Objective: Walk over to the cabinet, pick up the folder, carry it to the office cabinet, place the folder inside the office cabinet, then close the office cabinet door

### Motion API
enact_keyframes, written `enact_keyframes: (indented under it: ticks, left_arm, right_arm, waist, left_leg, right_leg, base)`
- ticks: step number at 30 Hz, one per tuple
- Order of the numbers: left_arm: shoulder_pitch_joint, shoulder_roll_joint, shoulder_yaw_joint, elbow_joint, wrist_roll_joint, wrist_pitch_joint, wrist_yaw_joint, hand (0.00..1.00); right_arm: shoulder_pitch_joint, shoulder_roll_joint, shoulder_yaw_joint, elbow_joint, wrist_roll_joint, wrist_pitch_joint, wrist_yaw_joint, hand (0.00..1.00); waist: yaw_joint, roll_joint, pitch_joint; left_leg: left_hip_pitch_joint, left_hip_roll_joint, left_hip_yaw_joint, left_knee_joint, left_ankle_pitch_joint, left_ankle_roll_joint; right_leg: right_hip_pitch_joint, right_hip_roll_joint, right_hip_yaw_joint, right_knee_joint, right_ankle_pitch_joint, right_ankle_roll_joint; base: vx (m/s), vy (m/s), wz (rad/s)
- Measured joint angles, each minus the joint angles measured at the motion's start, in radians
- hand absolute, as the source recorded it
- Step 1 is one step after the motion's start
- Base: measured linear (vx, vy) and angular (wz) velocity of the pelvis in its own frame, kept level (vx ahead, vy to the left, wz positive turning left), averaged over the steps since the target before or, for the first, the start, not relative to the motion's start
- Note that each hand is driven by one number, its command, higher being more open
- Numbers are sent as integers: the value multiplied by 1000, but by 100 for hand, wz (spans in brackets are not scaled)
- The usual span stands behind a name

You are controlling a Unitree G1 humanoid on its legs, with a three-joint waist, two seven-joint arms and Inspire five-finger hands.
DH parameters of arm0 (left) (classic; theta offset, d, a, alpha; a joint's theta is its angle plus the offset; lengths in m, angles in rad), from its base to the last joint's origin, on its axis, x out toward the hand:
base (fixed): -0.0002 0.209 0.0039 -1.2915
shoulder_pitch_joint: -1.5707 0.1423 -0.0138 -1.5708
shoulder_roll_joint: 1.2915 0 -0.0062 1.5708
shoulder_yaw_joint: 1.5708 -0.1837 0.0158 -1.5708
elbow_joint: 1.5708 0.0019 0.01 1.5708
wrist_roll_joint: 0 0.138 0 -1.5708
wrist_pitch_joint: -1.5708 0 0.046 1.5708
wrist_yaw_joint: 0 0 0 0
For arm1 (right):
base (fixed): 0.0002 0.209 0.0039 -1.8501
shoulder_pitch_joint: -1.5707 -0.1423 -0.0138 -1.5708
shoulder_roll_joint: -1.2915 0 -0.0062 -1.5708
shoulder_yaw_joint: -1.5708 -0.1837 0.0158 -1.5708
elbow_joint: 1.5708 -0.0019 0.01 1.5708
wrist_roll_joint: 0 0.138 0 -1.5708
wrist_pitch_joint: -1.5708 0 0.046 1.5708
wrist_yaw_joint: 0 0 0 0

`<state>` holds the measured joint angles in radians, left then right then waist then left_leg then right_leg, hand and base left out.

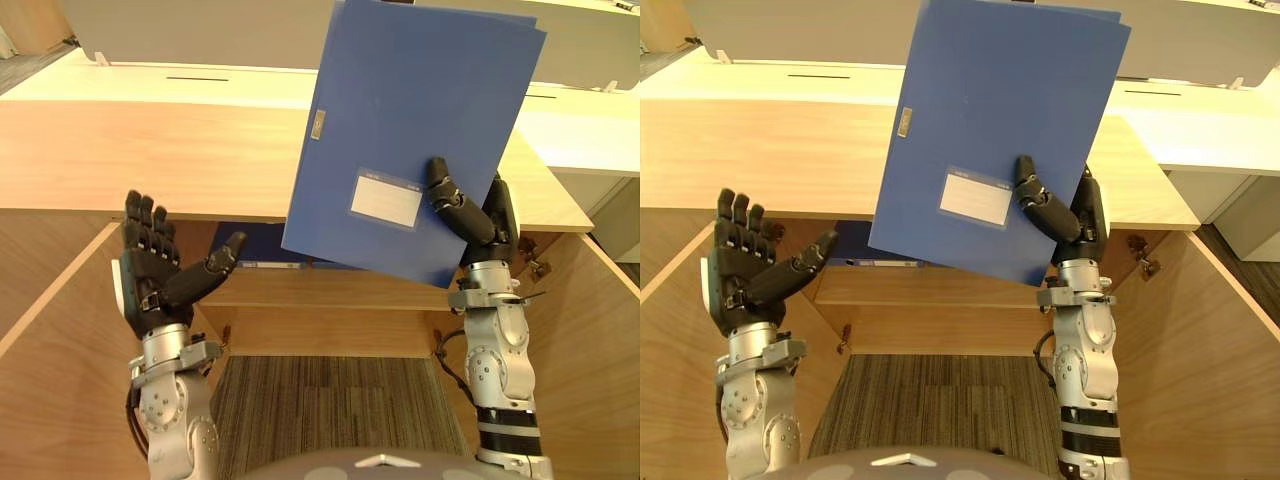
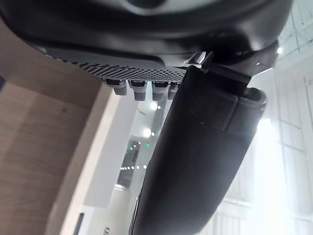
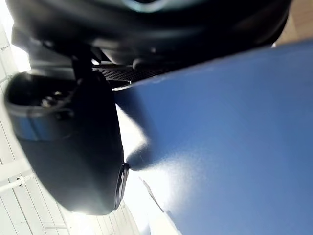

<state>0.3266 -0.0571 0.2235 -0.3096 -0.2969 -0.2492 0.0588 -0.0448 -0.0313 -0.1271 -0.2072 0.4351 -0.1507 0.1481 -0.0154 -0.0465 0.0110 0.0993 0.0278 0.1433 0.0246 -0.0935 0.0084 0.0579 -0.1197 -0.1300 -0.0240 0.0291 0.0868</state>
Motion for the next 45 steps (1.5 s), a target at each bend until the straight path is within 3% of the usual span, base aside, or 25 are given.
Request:
enact_keyframes:
  ticks: [6,11,16,23,36,40,43,45]
  left_arm:
    - [46,-10,24,131,97,19,34,100]
    - [61,-17,77,408,116,82,66,100]
    - [60,-13,87,635,233,121,74,100]
    - [26,2,115,972,275,141,81,100]
    - [-36,95,100,1202,306,151,83,100]
    - [-62,109,94,1233,306,152,81,100]
    - [-110,123,64,1242,305,151,78,100]
    - [-151,122,53,1240,305,148,77,100]
  right_arm:
    - [0,-2,-10,-20,-51,0,-9,0]
    - [0,-11,-10,-66,-135,0,-40,0]
    - [0,-19,8,-114,-179,-5,-50,0]
    - [0,-58,158,-152,-203,-28,-54,0]
    - [-3,-168,419,-131,-254,-32,-2,0]
    - [-58,-221,511,-52,-329,-32,1,0]
    - [-130,-266,570,25,-405,-28,0,0]
    - [-178,-313,603,75,-486,-26,-5,0]
  waist:
    - [5,0,0]
    - [7,0,0]
    - [8,0,0]
    - [9,0,0]
    - [11,12,8]
    - [12,16,36]
    - [16,25,103]
    - [22,45,158]
  left_leg:
    - [-4,0,-9,-4,4,-3]
    - [-11,1,-11,-4,5,-4]
    - [-11,1,-11,-5,4,-4]
    - [-3,3,3,-4,4,-5]
    - [-13,8,19,-2,1,-9]
    - [-61,13,32,21,-2,-13]
    - [-144,22,29,105,-26,-11]
    - [-225,37,24,194,-56,-9]
  right_leg:
    - [-1,1,-8,-2,-1,0]
    - [-4,2,-10,-9,-1,0]
    - [-4,1,-10,-10,0,0]
    - [-3,4,3,-9,0,0]
    - [-22,14,22,-13,3,-4]
    - [-65,18,34,-12,14,-12]
    - [-118,19,36,9,23,-15]
    - [-171,24,36,41,24,-15]
  base:
    - [-8,-20,5]
    - [-2,-8,1]
    - [0,0,0]
    - [-13,-6,-5]
    - [1,-9,-5]
    - [-18,-19,-8]
    - [-70,-7,1]
    - [-92,15,2]
